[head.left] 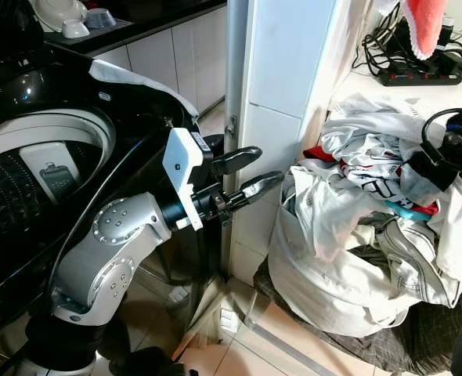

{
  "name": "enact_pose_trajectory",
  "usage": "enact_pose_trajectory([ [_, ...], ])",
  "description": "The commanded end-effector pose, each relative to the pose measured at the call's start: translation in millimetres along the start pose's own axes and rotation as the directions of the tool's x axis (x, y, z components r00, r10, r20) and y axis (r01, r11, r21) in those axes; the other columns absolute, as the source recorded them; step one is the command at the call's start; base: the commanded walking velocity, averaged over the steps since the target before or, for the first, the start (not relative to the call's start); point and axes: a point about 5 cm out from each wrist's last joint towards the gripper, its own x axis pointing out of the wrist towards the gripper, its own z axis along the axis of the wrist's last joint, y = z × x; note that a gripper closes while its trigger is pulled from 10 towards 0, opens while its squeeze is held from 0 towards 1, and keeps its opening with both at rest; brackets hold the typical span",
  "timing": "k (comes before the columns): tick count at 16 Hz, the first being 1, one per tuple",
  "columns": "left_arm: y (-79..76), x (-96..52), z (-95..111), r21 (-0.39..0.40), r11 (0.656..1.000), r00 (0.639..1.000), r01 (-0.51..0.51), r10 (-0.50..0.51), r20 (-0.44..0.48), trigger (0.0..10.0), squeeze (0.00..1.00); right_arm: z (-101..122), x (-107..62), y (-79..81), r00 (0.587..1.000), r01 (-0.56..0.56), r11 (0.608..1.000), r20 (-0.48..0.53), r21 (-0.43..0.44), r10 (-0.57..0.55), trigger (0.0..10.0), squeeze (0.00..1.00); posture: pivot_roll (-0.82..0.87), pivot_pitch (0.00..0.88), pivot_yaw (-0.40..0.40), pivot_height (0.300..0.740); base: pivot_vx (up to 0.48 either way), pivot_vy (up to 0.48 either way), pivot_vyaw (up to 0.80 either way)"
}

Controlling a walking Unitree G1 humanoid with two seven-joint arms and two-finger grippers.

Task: Clothes washing

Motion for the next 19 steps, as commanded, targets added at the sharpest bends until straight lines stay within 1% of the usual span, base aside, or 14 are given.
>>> enact_pose_trajectory([
  [1,-3.9,2.4,3.6,0.021,1.0,1.0,0.023,-0.022,-0.003,10.0,0.0,6.9,1.5,0.0,1.0,-0.01,1.0,0.018,-0.001,0.01,0.0,0.0,-0.01,0.0,-0.013,0.74,0.0,0.0,0.0],
  [5,-2.6,2.8,3.4,0.032,0.999,1.0,0.019,-0.018,-0.009,10.0,0.0,6.4,5.2,-3.8,1.0,-0.001,1.0,0.008,-0.001,0.001,0.0,0.0,-0.01,0.0,-0.012,0.74,0.0,0.0,0.0],
  [9,-2.6,2.4,2.8,0.037,0.999,1.0,0.017,-0.017,-0.014,10.0,0.0,2.3,6.6,-3.8,1.0,-0.002,1.0,-0.011,0.003,0.002,0.0,0.0,-0.01,0.0,-0.014,0.74,0.0,0.0,0.0],
  [11,-2.4,2.3,2.8,0.039,0.999,1.0,0.015,-0.014,-0.014,10.0,0.0,2.0,6.0,-3.7,1.0,-0.001,1.0,-0.009,0.005,0.001,0.0,0.0,-0.01,0.0,-0.014,0.74,0.0,0.0,0.0],
  [12,0.5,1.5,0.2,0.051,0.999,0.999,-0.01,0.012,-0.031,10.0,0.0,3.9,4.7,-5.0,1.0,0.017,1.0,0.01,-0.005,-0.017,0.0,0.0,-0.01,0.0,-0.009,0.74,0.0,0.0,0.0],
  [13,0.5,1.5,0.2,0.051,0.999,0.999,-0.01,0.012,-0.031,10.0,0.0,3.9,4.7,-5.0,1.0,0.017,1.0,0.01,-0.005,-0.017,0.0,0.0,-0.01,0.0,-0.009,0.74,0.0,0.0,0.0],
  [14,4.9,0.8,-2.6,0.068,0.997,0.998,-0.048,0.051,-0.044,10.0,0.0,7.2,3.2,-6.9,0.998,0.042,0.999,0.043,-0.011,-0.042,0.0,0.0,-0.01,0.0,-0.009,0.74,0.0,0.0,0.0],
  [15,12.0,1.0,-3.2,0.092,0.99,0.993,-0.104,0.108,-0.04,10.0,0.0,14.2,0.5,-7.7,0.993,0.054,0.998,0.103,-0.012,-0.052,0.0,0.0,-0.01,0.0,-0.007,0.74,0.0,0.0,0.0],
  [16,15.8,1.3,-2.1,0.104,0.985,0.99,-0.135,0.138,-0.024,10.0,0.0,18.7,-1.4,-7.9,0.989,0.06,0.998,0.137,-0.008,-0.058,0.0,0.0,-0.01,0.0,-0.007,0.74,0.0,0.0,0.0],
  [17,21.2,1.5,-0.5,0.117,0.977,0.983,-0.178,0.182,-0.018,10.0,0.0,26.1,-3.8,-7.8,0.98,0.078,0.996,0.185,-0.035,-0.071,0.0,0.0,-0.01,0.0,-0.007,0.74,0.0,0.0,0.0],
  [19,27.0,1.1,2.0,0.125,0.966,0.974,-0.225,0.226,0.002,10.0,0.0,35.7,-7.1,-6.9,0.967,0.09,0.996,0.242,-0.028,-0.08,0.0,0.0,-0.02,0.0,-0.004,0.74,0.0,0.0,0.0],
])
